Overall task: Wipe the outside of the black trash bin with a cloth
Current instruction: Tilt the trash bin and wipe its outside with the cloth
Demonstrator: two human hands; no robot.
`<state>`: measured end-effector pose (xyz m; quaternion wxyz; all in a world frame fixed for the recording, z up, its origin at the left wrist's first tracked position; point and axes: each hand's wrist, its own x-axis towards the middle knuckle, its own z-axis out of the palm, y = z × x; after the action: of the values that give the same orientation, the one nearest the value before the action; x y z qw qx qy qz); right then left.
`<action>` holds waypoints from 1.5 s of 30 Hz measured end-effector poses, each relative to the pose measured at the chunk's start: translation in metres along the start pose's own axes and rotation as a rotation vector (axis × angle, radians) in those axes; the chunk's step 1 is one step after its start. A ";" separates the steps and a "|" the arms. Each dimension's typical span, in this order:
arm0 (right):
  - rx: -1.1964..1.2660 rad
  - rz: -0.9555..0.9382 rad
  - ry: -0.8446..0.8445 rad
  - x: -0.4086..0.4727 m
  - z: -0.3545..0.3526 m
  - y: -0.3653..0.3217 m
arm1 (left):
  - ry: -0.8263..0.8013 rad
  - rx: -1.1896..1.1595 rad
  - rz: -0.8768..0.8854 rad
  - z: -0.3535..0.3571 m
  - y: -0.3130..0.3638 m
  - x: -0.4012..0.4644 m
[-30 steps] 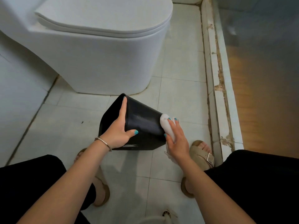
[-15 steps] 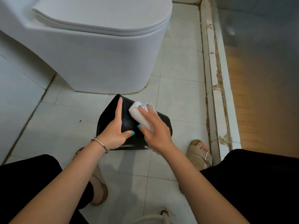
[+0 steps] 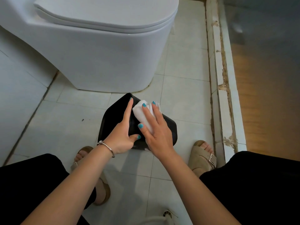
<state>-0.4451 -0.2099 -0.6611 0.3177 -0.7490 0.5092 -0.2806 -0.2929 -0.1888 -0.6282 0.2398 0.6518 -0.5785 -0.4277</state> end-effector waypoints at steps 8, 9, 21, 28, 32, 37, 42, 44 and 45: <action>0.030 0.061 -0.034 0.017 -0.005 -0.011 | -0.011 -0.019 0.006 -0.004 -0.002 0.006; 0.047 0.069 -0.044 0.019 -0.008 -0.011 | -0.010 -0.030 0.010 -0.005 -0.002 0.007; -0.053 0.099 -0.023 0.014 -0.009 -0.004 | 0.001 -0.055 0.046 0.007 -0.010 0.015; -0.018 0.139 -0.027 0.011 -0.014 -0.002 | 0.004 -0.131 0.020 0.013 -0.003 0.022; -0.021 0.152 -0.002 0.008 -0.011 -0.002 | 0.034 -0.092 0.026 0.014 -0.006 0.020; -0.006 0.183 -0.004 0.007 -0.010 0.001 | 0.063 -0.089 0.035 0.013 -0.012 0.015; 0.023 0.318 -0.004 0.008 -0.014 0.024 | 0.082 -0.121 -0.013 0.011 -0.014 0.007; 0.039 0.368 0.022 0.007 -0.019 0.036 | 0.080 -0.120 -0.016 0.012 -0.012 0.005; 0.042 0.393 0.037 0.008 -0.021 0.042 | 0.076 -0.118 -0.013 0.012 -0.011 0.004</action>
<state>-0.4828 -0.2329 -0.6792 0.3724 -0.6231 0.6455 -0.2375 -0.2969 -0.1881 -0.6444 0.2966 0.6562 -0.5385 -0.4375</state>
